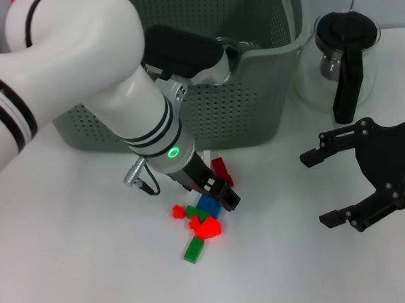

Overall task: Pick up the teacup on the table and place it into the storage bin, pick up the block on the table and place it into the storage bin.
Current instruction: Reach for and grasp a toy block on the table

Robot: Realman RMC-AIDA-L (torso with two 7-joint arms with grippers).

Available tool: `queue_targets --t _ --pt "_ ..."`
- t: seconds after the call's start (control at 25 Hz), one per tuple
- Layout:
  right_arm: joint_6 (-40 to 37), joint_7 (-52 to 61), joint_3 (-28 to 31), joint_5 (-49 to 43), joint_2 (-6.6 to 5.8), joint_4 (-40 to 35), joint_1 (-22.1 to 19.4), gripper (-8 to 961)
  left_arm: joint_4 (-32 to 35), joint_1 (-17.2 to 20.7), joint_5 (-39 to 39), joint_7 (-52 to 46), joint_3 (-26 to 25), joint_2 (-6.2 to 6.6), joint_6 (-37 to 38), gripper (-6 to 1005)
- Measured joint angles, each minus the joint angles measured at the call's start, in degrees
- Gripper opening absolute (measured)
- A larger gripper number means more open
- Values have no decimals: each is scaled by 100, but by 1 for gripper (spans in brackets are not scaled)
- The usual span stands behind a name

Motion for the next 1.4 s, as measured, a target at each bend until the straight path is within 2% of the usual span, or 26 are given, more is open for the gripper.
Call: queue_targets --t 1.4 --pt "109 -76 13 0 16 15 0 928 -176 -43 214 -88 304 -16 -248 712"
